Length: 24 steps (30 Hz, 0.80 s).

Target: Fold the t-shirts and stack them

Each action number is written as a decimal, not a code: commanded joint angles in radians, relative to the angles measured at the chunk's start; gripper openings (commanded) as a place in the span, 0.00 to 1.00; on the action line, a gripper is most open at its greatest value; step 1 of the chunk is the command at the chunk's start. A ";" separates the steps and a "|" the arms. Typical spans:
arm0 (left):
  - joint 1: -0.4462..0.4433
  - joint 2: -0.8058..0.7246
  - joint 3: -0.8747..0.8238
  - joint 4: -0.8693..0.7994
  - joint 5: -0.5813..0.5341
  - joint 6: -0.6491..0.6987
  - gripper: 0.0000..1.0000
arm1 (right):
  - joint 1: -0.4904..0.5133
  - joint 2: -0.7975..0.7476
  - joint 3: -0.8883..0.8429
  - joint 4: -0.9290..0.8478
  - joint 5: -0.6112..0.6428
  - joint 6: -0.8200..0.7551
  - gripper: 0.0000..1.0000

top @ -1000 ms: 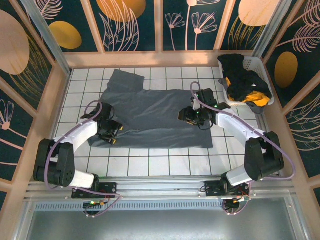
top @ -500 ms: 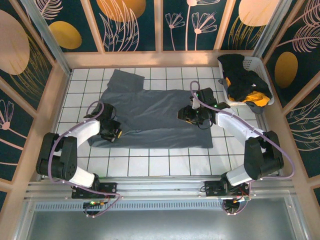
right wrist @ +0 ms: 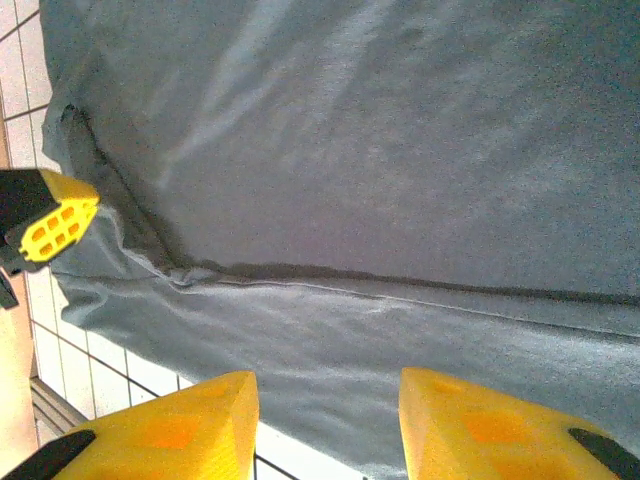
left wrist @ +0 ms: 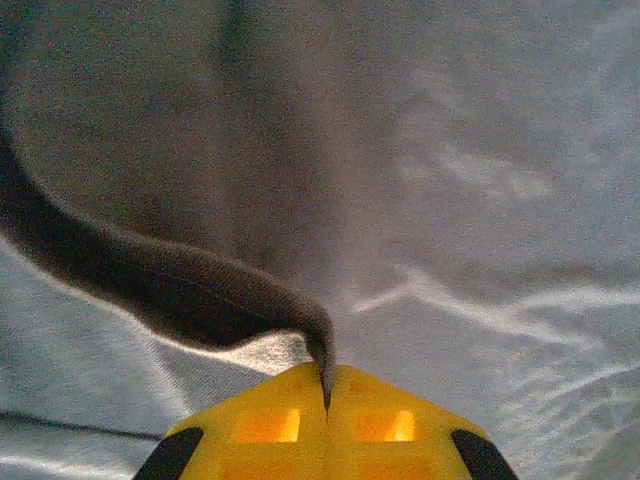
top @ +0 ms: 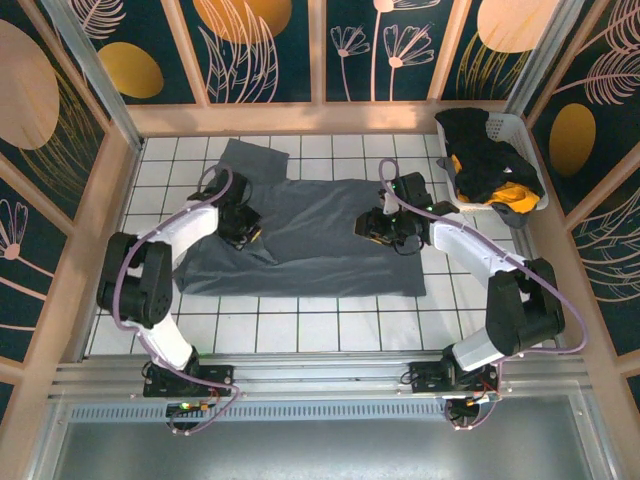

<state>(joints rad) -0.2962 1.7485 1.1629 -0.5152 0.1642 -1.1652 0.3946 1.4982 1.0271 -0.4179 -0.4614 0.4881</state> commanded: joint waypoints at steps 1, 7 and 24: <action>-0.030 0.064 0.077 -0.088 -0.038 0.081 0.00 | 0.004 0.014 0.034 -0.007 0.012 0.012 0.41; -0.052 0.136 0.155 -0.113 -0.059 0.132 0.00 | 0.004 0.010 0.029 -0.010 0.013 0.016 0.41; -0.092 0.215 0.238 -0.063 -0.024 0.215 0.00 | 0.005 -0.019 -0.016 -0.008 0.010 0.035 0.41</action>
<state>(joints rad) -0.3798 1.9331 1.3731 -0.5835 0.1261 -0.9863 0.3946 1.5043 1.0237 -0.4179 -0.4614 0.5076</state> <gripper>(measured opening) 0.042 0.406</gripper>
